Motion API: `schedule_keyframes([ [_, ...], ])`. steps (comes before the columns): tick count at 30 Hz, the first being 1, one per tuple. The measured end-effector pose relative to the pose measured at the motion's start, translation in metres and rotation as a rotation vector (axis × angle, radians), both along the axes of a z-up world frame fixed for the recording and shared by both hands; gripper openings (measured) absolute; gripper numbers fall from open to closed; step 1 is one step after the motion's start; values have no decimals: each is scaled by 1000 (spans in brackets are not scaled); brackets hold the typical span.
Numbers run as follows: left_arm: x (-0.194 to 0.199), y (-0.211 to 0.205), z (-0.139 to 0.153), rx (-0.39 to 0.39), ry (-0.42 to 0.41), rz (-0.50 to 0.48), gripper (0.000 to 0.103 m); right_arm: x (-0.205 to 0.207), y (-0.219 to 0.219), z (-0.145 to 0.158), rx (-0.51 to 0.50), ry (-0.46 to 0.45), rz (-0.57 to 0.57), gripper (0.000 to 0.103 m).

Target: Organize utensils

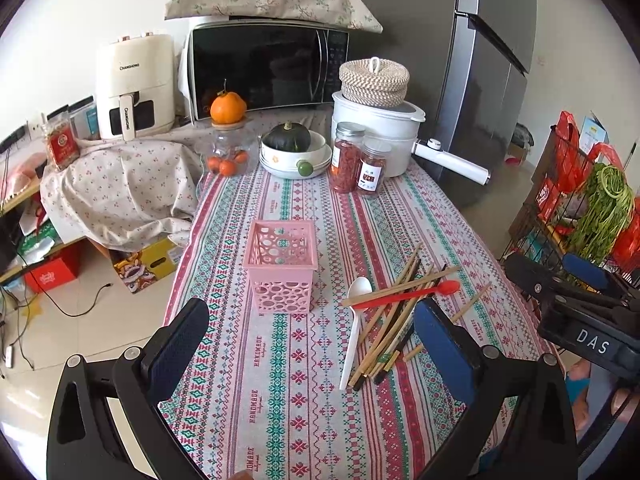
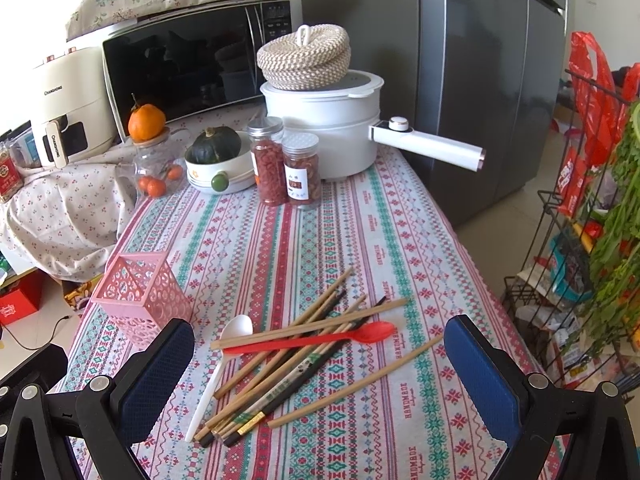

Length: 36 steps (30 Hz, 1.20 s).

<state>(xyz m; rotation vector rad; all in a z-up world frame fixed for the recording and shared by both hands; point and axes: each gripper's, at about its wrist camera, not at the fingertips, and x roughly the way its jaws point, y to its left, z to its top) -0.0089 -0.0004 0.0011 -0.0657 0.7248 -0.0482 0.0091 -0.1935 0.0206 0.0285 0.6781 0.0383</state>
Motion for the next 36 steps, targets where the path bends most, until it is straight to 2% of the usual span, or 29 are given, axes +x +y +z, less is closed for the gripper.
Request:
schedule_keyframes([
  [36,1,-1,7,0,-4,0,103,0,-1,-2,11,7,-8,103],
])
